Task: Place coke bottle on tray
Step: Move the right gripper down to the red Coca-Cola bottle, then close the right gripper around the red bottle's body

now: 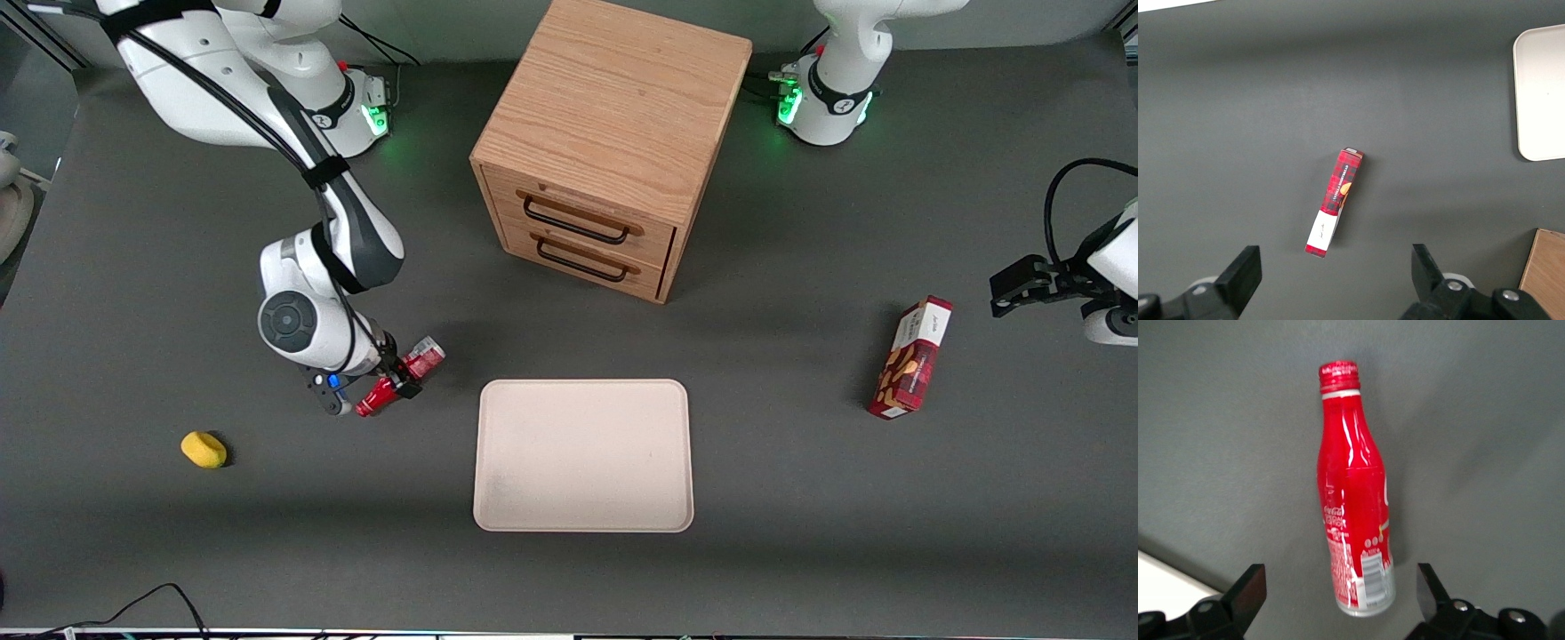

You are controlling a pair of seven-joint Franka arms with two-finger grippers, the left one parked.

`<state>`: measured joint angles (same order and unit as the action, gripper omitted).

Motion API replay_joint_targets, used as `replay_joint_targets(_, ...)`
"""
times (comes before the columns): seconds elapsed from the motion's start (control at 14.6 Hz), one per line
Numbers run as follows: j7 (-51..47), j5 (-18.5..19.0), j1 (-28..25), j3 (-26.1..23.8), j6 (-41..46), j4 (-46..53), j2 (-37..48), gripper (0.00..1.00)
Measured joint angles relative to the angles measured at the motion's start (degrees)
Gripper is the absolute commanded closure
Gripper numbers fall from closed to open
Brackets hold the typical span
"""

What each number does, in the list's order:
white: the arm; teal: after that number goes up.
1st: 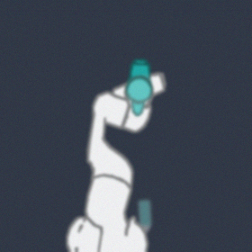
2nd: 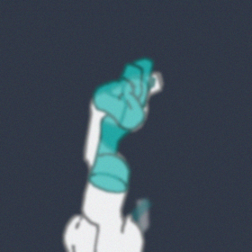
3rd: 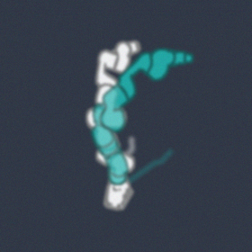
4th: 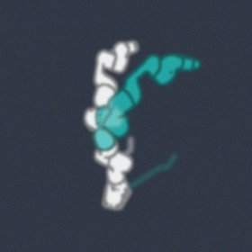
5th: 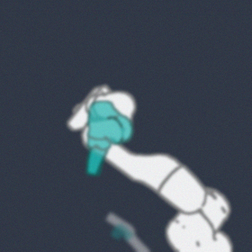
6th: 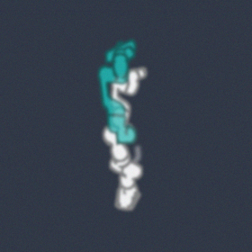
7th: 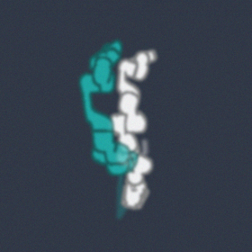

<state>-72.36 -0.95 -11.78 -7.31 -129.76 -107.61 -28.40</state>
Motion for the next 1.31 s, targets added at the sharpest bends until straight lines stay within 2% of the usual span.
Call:
replay_joint_targets(0.62,-0.08,0.49,0.4,0.25,-5.6,-1.12,-5.2,0.0)
replay_joint_targets(0.69,-0.09,1.26,0.42,0.26,-5.85,-1.12,-5.49,0.14)
replay_joint_targets(0.82,-0.09,2.29,0.44,0.26,-6.23,-1.12,-5.69,0.53)
replay_joint_targets(0.96,-0.09,2.95,0.42,0.24,-6.28,-1.1,-5.69,0.78)
replay_joint_targets(1.03,-0.09,3.37,0.41,0.2,-6.3,-1.08,-5.67,0.85)
replay_joint_targets(1.31,-0.01,4.61,0.34,0.15,-6.55,-0.45,-5.26,0.87)
